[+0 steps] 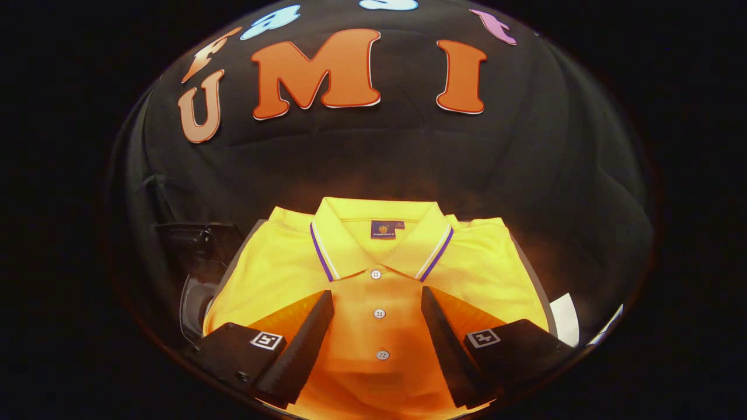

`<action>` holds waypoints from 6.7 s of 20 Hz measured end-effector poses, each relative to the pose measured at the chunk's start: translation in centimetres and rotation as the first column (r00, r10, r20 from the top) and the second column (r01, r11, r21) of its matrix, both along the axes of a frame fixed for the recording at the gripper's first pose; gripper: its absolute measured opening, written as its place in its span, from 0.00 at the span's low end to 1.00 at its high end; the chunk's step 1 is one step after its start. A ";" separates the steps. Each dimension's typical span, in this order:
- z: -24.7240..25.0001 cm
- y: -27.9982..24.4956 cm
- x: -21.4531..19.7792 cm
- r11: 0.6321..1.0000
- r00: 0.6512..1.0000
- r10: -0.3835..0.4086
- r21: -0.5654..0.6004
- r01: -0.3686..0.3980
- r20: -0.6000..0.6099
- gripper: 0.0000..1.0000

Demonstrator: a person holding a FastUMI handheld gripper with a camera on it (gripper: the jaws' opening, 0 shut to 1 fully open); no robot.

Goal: Put the clothes into the washing machine and then close the washing machine lid.

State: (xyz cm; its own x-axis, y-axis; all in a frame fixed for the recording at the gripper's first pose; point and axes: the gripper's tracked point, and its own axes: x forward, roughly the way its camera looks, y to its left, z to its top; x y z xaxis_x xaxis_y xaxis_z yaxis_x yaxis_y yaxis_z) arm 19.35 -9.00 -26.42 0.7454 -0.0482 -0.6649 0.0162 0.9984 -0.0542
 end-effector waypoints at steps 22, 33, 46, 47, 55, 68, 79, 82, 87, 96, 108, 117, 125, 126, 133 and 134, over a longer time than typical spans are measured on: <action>-0.3 0.6 -0.4 1.000 0.971 -0.012 0.016 0.016 -0.238 0.53; -0.3 0.6 -0.3 0.987 0.990 -0.004 0.159 0.028 -0.144 0.12; 8.1 1.2 -0.8 0.847 0.993 0.042 0.524 -0.092 0.107 0.11; 8.8 2.1 -1.5 0.834 0.992 0.049 0.542 -0.105 0.118 0.11; 15.2 9.4 -4.4 0.782 0.967 0.081 0.586 -0.211 0.241 0.11; 17.3 32.2 -8.5 0.731 0.919 0.258 0.561 -0.388 0.298 0.11; 0.7 40.8 -3.9 0.791 0.947 0.318 0.534 -0.298 0.057 0.11; -4.8 41.3 -2.2 0.816 0.955 0.297 0.522 -0.247 -0.012 0.11; -12.2 41.3 0.0 0.847 0.961 0.256 0.504 -0.169 -0.108 0.11; -22.8 40.6 0.7 0.896 0.949 0.186 0.440 -0.058 -0.253 0.11; -32.2 38.2 0.4 0.956 0.906 0.150 0.290 -0.031 -0.397 0.11; -33.5 36.5 1.1 0.968 0.899 0.138 0.250 -0.033 -0.415 0.13; -32.9 35.9 0.5 0.973 0.908 0.114 0.231 -0.019 -0.404 0.75; -32.5 35.8 0.6 0.973 0.914 0.114 0.229 -0.024 -0.390 0.87; -30.2 35.5 0.0 0.979 0.926 0.128 0.197 -0.060 -0.355 0.99; -29.7 35.4 0.1 0.979 0.929 0.129 0.193 -0.064 -0.346 0.99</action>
